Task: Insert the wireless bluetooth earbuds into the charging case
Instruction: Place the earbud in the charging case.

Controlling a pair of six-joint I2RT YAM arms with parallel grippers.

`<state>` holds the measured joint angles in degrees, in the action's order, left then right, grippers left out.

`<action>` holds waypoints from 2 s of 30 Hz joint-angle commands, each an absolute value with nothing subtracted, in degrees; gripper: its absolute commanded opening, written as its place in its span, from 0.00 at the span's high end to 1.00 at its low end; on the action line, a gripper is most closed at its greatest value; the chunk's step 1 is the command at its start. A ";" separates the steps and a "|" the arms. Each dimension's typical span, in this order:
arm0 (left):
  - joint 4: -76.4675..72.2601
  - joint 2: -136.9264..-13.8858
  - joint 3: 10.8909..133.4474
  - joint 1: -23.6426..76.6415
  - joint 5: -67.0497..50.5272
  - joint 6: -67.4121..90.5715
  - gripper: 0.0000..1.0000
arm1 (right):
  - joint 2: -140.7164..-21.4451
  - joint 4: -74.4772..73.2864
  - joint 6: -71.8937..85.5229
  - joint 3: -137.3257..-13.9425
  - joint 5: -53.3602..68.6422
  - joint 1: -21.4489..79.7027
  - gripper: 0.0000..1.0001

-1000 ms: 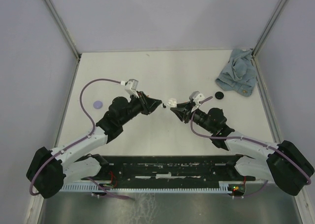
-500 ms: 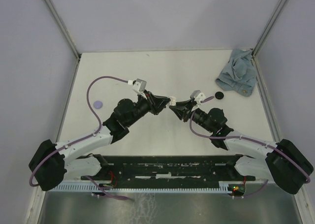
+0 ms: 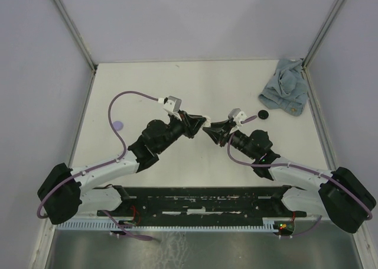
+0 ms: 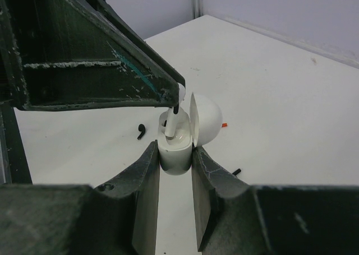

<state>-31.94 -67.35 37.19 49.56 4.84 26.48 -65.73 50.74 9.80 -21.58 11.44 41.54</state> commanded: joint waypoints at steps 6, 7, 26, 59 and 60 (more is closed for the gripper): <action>-33.93 -68.44 39.07 51.57 8.49 21.32 0.85 | -63.83 55.14 10.13 -23.88 10.94 41.90 0.98; -33.93 -68.53 38.98 51.85 8.52 21.28 0.85 | -63.77 55.23 10.07 -23.86 10.84 41.95 0.98; -29.94 -66.22 38.56 54.74 9.28 23.32 0.70 | -63.42 55.46 8.90 -23.25 10.10 41.99 0.98; -19.30 -61.69 41.72 54.83 5.61 29.92 0.53 | -64.16 55.90 8.44 -22.45 9.33 41.86 0.98; -19.15 -61.57 41.97 54.78 5.40 30.05 0.52 | -64.22 55.90 8.45 -22.47 9.32 41.86 0.98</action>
